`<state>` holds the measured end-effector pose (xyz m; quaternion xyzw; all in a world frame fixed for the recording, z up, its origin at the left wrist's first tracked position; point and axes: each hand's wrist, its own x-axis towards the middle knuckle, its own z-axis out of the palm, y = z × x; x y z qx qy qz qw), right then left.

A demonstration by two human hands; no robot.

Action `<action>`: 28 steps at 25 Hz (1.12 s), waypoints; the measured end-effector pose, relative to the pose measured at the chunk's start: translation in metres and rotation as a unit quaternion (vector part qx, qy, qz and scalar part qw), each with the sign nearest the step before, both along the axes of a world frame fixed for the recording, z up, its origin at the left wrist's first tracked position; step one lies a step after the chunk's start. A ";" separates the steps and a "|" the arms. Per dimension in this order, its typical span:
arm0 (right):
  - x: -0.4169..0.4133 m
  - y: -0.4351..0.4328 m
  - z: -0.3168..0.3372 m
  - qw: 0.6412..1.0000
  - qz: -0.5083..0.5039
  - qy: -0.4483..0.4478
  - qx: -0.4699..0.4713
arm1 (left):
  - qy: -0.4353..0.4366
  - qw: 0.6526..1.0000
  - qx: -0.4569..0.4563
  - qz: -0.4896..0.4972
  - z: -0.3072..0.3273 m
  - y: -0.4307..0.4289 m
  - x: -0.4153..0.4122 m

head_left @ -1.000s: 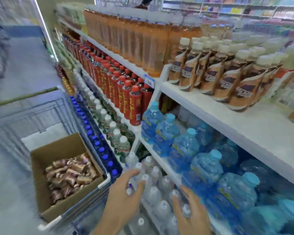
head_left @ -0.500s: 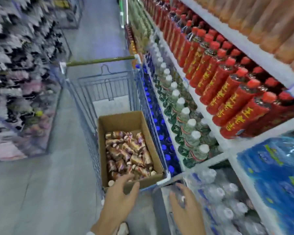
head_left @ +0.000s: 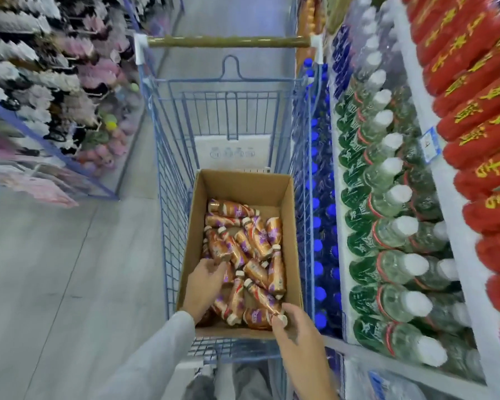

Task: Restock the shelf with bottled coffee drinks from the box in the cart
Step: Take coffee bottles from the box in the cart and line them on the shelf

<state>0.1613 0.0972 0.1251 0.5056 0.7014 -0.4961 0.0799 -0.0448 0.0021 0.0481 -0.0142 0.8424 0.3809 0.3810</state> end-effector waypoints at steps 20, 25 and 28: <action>-0.162 0.132 -0.169 0.992 0.082 -0.094 -0.026 | -0.109 0.975 -0.088 0.171 -0.120 0.058 -0.050; -0.221 0.146 -0.247 0.975 0.122 -0.181 -0.051 | -0.125 0.972 -0.059 0.189 -0.063 0.012 0.001; -0.230 0.130 -0.270 0.965 0.153 -0.213 -0.014 | -0.143 0.959 -0.036 0.243 -0.054 -0.001 0.024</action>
